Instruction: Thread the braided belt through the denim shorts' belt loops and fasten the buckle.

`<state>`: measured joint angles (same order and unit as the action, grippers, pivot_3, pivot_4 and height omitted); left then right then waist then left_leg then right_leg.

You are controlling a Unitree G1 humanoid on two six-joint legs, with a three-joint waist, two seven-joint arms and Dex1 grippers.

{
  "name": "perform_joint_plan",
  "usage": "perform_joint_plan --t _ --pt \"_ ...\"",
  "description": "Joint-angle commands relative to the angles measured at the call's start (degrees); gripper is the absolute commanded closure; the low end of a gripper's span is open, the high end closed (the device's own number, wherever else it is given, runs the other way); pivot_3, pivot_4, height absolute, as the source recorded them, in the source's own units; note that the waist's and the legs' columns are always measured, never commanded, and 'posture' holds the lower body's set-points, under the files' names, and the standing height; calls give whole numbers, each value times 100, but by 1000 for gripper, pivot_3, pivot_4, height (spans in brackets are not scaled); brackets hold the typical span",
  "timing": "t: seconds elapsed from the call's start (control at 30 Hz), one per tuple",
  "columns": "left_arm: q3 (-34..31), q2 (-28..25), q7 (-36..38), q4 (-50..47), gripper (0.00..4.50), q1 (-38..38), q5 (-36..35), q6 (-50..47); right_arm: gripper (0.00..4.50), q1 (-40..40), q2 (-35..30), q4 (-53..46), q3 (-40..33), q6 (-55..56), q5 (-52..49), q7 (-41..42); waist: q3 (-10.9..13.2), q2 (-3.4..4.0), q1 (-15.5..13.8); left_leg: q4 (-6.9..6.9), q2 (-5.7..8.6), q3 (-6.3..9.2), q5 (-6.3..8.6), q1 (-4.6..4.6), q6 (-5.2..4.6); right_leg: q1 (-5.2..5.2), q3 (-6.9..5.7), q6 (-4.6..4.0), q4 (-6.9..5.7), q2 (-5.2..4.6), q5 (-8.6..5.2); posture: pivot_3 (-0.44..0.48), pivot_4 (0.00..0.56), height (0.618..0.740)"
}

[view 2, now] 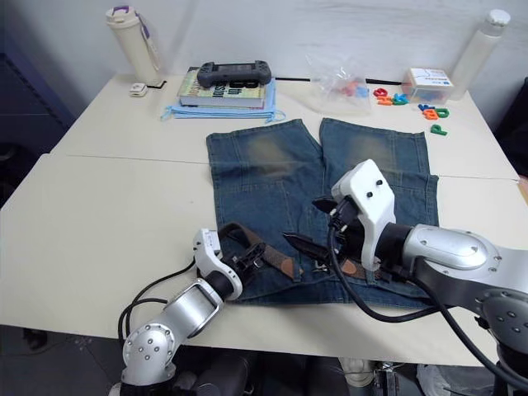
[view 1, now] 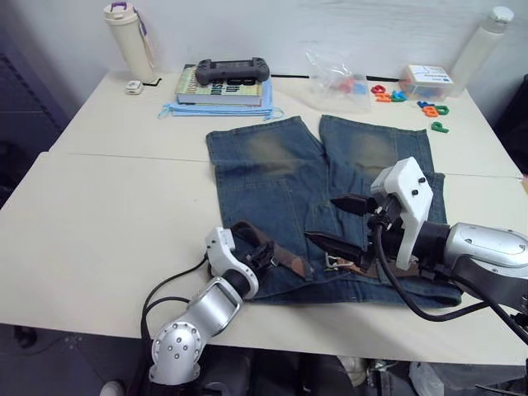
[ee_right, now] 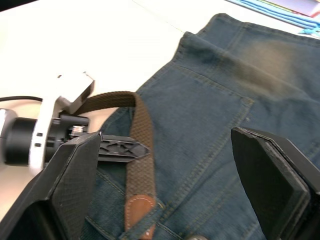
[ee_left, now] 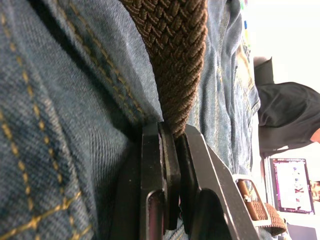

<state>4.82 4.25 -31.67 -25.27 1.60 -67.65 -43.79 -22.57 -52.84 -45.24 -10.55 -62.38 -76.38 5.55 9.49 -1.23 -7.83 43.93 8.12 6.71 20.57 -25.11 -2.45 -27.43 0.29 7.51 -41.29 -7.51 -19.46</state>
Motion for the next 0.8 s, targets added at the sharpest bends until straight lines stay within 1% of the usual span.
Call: perform_joint_plan --t 0.03,0.17,0.23,0.33,0.4,0.47,0.6,0.7,0.8 --pt "69 388 -36 271 4500 122 244 153 115 85 -177 -117 -110 157 91 77 -1 3 5 -1 0 -1 -3 0 -3 3 1 2 9 0 11 0 150 659" --pt "10 101 63 289 4500 314 478 135 115 201 -197 -143 -62 207 223 92 -2 5 14 -10 0 -10 -16 -2 -14 5 6 9 38 3 41 0 150 659" --pt "-80 -142 193 376 4500 478 613 38 115 220 -160 -166 -22 239 264 60 -2 5 12 -11 0 -10 -17 -4 -13 3 7 9 40 3 42 0 150 659" --pt "-181 -512 592 567 4500 723 821 -121 115 223 -97 -199 24 301 251 -48 -2 4 18 -17 0 -10 -19 -8 -10 -3 6 10 42 4 42 0 150 659" --pt "-173 -814 1001 853 4500 923 1054 -195 115 262 -75 -229 30 336 247 -132 -2 5 34 -32 -1 -12 -21 -6 -8 -7 9 9 46 5 42 0 150 659" --pt "-204 -994 1326 1087 4500 1067 1200 -244 115 308 -67 -266 32 374 235 -213 -2 5 37 -39 -1 -16 -24 -5 -7 -9 11 9 46 5 42 0 150 659" --pt "-10 -1383 1989 1392 4500 1223 1755 -248 115 379 -58 -315 0 444 190 -402 -2 5 56 -46 -2 -16 -28 -1 -4 -9 12 8 48 5 42 0 150 659" --pt "-43 -1479 2306 1618 4500 1295 2039 -167 115 420 -36 -349 19 487 176 -536 -3 6 69 -49 -2 -15 -33 3 -1 -6 11 5 47 5 44 0 150 659" --pt "-159 -1438 2481 1673 4500 1424 2112 -188 115 495 -31 -390 33 544 178 -636 -3 7 89 -57 -3 -14 -43 6 2 -3 10 -1 50 5 51 0 150 659"
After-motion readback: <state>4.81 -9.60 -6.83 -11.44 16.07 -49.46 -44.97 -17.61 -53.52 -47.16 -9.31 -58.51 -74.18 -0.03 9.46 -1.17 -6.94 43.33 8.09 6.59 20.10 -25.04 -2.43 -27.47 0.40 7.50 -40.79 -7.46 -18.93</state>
